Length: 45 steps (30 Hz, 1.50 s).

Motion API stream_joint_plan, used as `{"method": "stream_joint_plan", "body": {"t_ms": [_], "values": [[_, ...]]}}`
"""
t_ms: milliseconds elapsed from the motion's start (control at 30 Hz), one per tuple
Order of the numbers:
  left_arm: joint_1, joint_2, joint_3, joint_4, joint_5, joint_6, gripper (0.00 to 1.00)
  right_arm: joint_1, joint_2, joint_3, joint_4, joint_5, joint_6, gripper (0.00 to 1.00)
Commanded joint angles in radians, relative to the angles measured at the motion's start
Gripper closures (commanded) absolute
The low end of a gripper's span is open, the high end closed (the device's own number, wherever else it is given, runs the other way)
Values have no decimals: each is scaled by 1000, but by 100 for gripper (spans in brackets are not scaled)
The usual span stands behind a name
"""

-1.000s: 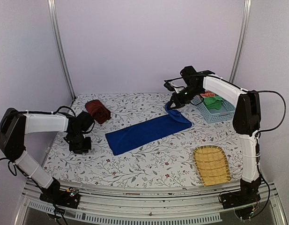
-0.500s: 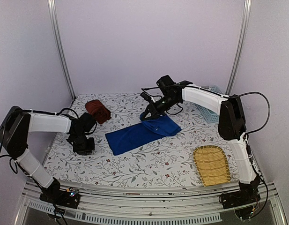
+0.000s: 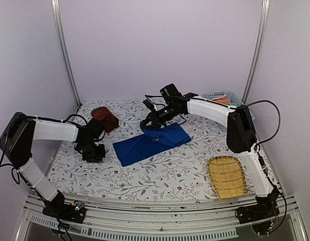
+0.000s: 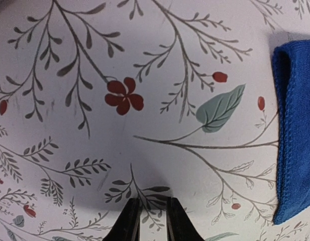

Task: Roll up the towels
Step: Fold the towel at the center of the board.

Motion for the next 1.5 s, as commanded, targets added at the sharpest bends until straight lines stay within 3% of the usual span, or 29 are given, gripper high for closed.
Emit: {"method": "stream_joint_plan", "body": {"t_ms": [0,733,1467], "values": [[-24,69,-32,72,97,15,79,22,34,38,141,-19,91,99],[-31,120,-79,185,186,9,80,144,173,58,225,-11,154,99],[-33,131,-83,192,193,14,80,168,245,77,348,17,200,99]]}}
